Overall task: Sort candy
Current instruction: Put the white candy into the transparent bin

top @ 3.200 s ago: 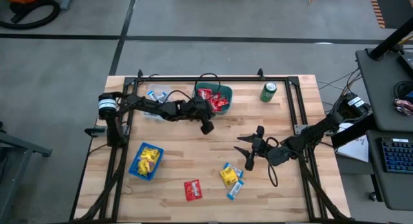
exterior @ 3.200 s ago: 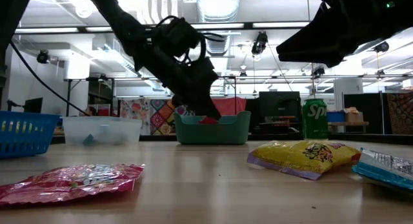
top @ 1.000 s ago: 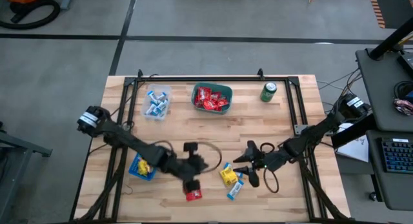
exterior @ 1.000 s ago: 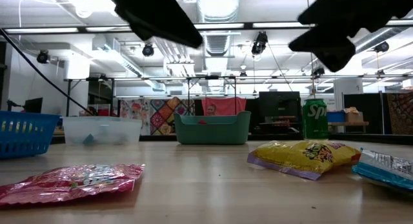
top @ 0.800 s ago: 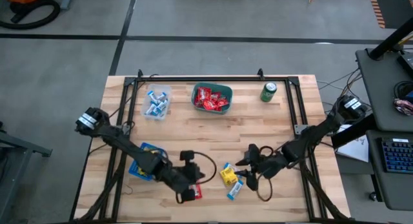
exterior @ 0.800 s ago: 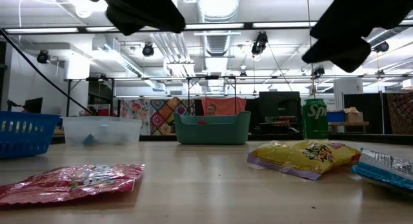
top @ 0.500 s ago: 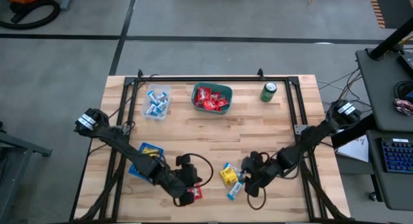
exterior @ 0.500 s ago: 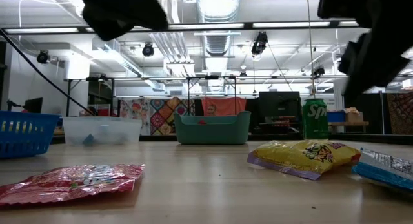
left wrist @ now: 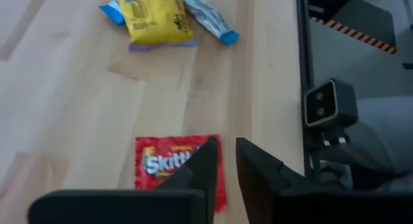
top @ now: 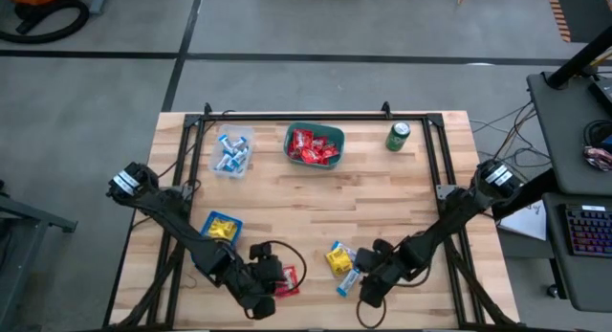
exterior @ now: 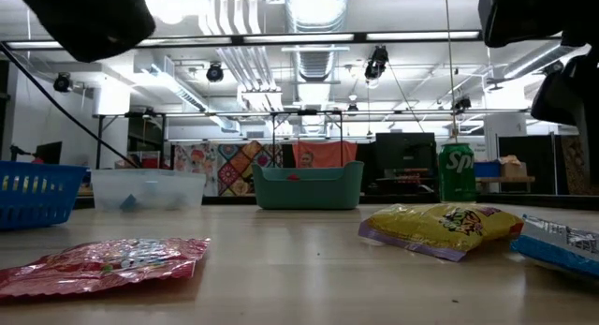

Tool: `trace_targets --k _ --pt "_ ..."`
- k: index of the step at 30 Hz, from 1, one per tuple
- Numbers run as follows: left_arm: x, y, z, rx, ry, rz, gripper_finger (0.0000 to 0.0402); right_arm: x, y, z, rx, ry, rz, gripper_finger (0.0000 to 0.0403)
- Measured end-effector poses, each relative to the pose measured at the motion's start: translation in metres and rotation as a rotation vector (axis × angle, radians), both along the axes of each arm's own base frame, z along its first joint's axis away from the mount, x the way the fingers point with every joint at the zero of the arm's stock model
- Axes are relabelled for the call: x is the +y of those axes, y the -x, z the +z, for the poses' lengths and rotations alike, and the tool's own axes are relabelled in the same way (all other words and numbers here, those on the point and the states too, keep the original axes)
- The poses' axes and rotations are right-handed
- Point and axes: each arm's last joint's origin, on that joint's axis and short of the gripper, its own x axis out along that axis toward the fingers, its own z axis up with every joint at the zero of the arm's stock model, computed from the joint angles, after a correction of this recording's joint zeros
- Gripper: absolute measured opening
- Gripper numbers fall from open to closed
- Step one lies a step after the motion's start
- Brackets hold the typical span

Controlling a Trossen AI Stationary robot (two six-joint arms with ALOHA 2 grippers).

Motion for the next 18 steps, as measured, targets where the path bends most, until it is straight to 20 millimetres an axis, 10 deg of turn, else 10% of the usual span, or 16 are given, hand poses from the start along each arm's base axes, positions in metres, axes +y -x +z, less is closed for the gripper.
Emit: trace_targets --k 18 --pt "-0.019 0.013 -0.009 0.024 -0.018 -0.060 0.0077 0.007 -0.021 -0.008 0.160 0.212 0.003 0.0173"
